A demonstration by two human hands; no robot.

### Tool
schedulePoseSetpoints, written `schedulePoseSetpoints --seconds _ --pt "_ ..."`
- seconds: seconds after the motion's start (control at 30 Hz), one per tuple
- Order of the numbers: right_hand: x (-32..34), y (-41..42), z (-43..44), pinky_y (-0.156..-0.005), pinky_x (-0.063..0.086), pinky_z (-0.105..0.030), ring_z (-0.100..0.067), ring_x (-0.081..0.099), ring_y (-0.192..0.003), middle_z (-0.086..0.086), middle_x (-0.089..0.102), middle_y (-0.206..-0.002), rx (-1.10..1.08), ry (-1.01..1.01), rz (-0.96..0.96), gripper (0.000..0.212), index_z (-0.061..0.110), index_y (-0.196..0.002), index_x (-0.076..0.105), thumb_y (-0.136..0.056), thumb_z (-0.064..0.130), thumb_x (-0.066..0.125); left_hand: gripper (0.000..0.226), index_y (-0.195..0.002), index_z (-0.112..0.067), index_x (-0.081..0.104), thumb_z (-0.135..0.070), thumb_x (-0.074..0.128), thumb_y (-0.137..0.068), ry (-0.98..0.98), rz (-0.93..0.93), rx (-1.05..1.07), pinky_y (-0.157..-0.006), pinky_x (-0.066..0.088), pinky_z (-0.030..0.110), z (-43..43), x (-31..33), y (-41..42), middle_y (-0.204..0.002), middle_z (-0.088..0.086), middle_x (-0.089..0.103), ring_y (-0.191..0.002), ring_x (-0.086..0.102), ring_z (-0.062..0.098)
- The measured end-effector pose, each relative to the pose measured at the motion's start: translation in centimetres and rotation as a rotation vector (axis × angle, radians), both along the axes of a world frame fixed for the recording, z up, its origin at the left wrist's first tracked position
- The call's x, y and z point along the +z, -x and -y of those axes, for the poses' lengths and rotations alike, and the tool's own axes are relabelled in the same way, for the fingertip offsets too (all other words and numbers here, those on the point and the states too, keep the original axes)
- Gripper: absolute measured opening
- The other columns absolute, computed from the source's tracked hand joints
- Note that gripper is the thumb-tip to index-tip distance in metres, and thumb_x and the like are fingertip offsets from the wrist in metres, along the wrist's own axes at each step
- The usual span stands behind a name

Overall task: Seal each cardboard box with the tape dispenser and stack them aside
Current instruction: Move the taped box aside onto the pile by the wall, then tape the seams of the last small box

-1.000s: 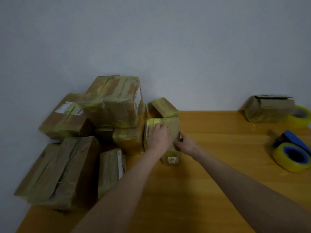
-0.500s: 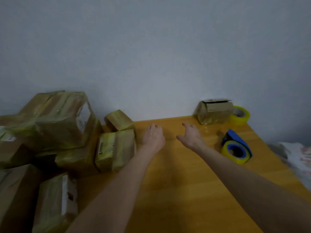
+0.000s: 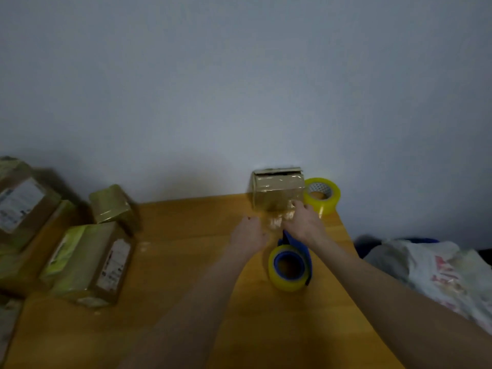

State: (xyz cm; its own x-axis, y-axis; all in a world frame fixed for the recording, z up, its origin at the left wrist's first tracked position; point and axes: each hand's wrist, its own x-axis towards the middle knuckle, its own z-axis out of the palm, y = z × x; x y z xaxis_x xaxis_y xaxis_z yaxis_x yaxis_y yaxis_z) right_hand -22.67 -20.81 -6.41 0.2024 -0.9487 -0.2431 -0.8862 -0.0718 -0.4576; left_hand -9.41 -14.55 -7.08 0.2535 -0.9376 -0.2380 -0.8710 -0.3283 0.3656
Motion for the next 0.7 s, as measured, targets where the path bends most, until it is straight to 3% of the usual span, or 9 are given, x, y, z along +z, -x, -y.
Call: schedulePoseSetpoints --seconds 0.07,0.13,0.23,0.33,0.47,0.53,0.6,0.7 --pt "-0.8 1.5 0.9 -0.101 0.045 -0.044 -0.034 0.045 -0.128 -0.014 0.039 -0.142 -0.008 -0.093 -0.032 0.07 0.016 -0.145 0.031 -0.088 0.04 0.064 0.032 -0.078 -0.01 0.051 -0.038 0.06 -0.089 -0.117 -0.078 0.037 -0.056 0.042 0.024 0.5 -1.3 1.0 -0.084 0.005 0.056 -0.07 0.052 0.015" --pt "-2.0 2.5 1.3 -0.1 0.044 -0.043 -0.033 0.043 -0.129 -0.014 0.037 -0.143 -0.008 -0.158 -0.05 0.07 0.016 -0.144 0.032 -0.087 0.038 0.067 0.039 -0.064 -0.014 0.044 -0.037 0.061 -0.09 -0.217 -0.147 0.077 -0.043 0.033 0.018 0.7 -2.8 1.8 -0.065 -0.001 0.045 -0.055 0.042 0.009" --pt "-3.4 3.0 2.0 -0.101 0.044 -0.043 -0.033 0.042 -0.13 -0.014 0.036 -0.144 -0.012 -0.177 -0.05 0.068 0.016 -0.144 0.032 -0.088 0.035 0.066 0.037 -0.063 -0.015 0.042 -0.03 0.064 -0.089 -0.302 -0.205 0.103 -0.044 0.033 0.021 0.9 -4.6 3.0 -0.06 0.0 0.042 -0.052 0.043 0.011" --pt "-4.0 3.0 2.8 -0.099 0.044 -0.043 -0.033 0.043 -0.129 -0.014 0.036 -0.144 0.004 -0.2 -0.015 0.066 0.015 -0.144 0.032 -0.09 0.031 0.065 0.039 -0.061 -0.015 0.037 -0.019 0.064 -0.088 -0.255 -0.14 0.113 -0.04 0.031 0.021 1.5 -5.4 4.0 -0.06 -0.001 0.038 -0.051 0.041 0.011" --pt "-3.9 2.9 4.4 -0.102 0.043 -0.043 -0.035 0.043 -0.129 -0.016 0.035 -0.144 -0.019 -0.147 -0.018 0.06 0.012 -0.145 0.032 -0.092 0.025 0.059 0.039 -0.061 -0.016 0.037 -0.02 0.064 -0.089 -0.239 -0.245 0.112 -0.066 0.053 0.038 3.2 -5.7 5.8 -0.063 0.003 0.045 -0.068 0.055 0.022" --pt "-3.7 2.7 5.7 -0.104 0.042 -0.044 -0.035 0.043 -0.128 -0.017 0.034 -0.145 -0.043 -0.102 0.035 0.059 0.01 -0.145 0.032 -0.093 0.022 0.057 0.029 -0.066 -0.01 0.052 -0.022 0.062 -0.09 -0.197 -0.291 0.108 -0.068 0.054 0.038 4.4 -5.0 5.8 -0.068 0.008 0.055 -0.071 0.06 0.025" --pt "-3.4 2.3 7.2 -0.104 0.041 -0.042 -0.034 0.043 -0.129 -0.017 0.034 -0.146 -0.085 -0.048 0.139 0.063 0.009 -0.146 0.03 -0.092 0.023 0.059 0.018 -0.09 -0.01 0.067 -0.026 0.058 -0.093 -0.034 -0.224 0.178 -0.07 0.052 0.035 6.0 -3.8 4.1 -0.089 0.007 0.067 -0.084 0.065 0.024" --pt "-3.3 1.0 9.5 -0.104 0.039 -0.04 -0.032 0.039 -0.133 -0.015 0.03 -0.15 -0.17 -0.039 0.297 0.074 0.009 -0.149 0.025 -0.09 0.028 0.064 0.029 -0.12 -0.013 0.055 -0.027 0.054 -0.095 0.29 -0.202 0.322 -0.079 0.047 0.032 9.2 -2.0 0.0 -0.116 0.006 0.058 -0.103 0.058 0.023"
